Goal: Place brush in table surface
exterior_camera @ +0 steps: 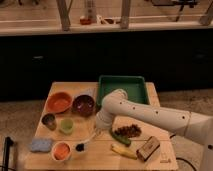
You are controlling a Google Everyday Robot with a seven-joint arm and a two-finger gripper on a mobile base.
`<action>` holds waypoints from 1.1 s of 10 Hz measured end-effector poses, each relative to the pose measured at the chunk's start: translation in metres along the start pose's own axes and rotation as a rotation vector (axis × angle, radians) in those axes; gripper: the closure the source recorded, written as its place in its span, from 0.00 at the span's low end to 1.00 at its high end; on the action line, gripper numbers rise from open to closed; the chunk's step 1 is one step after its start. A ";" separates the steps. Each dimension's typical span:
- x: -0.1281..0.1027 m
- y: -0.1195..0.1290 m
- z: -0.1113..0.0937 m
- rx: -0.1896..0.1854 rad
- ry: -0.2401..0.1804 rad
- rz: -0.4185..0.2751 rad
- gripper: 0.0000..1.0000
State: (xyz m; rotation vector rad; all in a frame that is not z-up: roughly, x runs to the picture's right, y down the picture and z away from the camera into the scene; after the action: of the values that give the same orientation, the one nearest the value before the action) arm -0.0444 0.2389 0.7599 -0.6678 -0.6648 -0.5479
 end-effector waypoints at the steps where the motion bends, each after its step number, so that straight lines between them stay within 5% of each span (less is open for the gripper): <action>1: 0.001 0.001 0.001 -0.002 0.001 0.001 0.46; 4: 0.000 -0.001 0.005 -0.009 -0.001 -0.003 0.21; 11: 0.003 -0.001 0.011 -0.026 -0.017 -0.011 0.20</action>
State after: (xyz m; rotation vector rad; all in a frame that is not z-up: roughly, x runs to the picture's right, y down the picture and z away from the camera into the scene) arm -0.0474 0.2455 0.7691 -0.6937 -0.6785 -0.5622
